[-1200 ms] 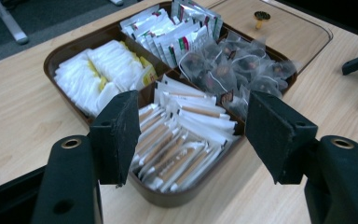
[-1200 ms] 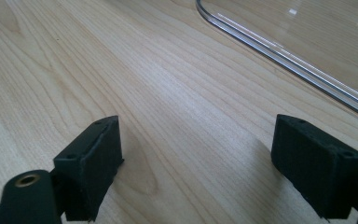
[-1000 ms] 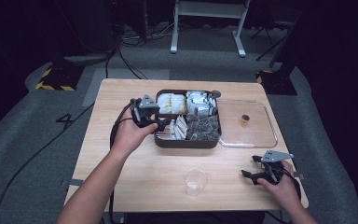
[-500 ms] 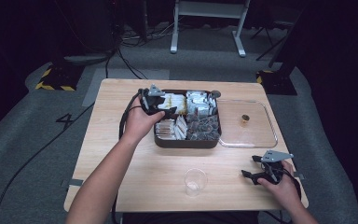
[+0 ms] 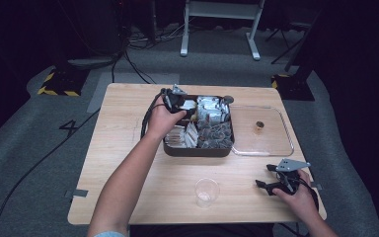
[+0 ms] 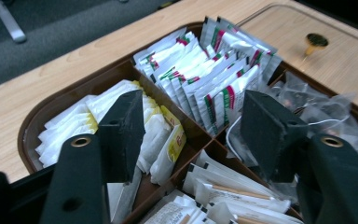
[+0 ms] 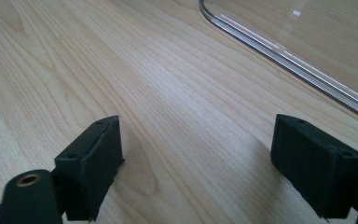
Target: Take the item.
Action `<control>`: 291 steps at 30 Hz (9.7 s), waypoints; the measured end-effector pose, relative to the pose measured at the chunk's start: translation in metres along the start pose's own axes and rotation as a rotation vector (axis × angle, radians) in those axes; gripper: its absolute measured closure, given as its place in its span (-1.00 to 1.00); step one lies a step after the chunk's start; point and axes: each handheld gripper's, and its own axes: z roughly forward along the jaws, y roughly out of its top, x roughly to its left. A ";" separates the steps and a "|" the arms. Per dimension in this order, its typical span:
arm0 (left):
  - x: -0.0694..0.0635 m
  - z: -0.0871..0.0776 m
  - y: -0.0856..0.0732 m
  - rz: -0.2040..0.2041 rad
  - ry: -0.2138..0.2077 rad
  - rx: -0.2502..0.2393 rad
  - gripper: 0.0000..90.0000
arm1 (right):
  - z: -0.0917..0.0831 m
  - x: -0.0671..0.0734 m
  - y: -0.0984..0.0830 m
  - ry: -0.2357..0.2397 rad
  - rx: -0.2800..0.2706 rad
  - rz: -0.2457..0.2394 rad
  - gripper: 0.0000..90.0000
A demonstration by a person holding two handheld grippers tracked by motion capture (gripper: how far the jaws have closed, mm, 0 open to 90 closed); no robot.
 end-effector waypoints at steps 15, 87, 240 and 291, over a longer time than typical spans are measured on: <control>0.017 0.043 -0.005 -0.005 0.010 0.172 0.27 | 0.000 0.001 0.000 0.005 -0.006 -0.008 -0.56; -0.018 -0.057 0.023 0.135 -0.169 -0.050 1.00 | -0.001 0.002 -0.001 0.016 -0.010 -0.019 -0.51; -0.039 -0.164 -0.166 0.050 0.036 0.146 -0.44 | 0.001 0.002 0.001 0.023 -0.010 -0.022 -0.52; -0.021 -0.145 -0.250 -0.028 0.103 0.160 -0.79 | 0.001 0.003 0.001 0.024 -0.009 -0.023 -0.53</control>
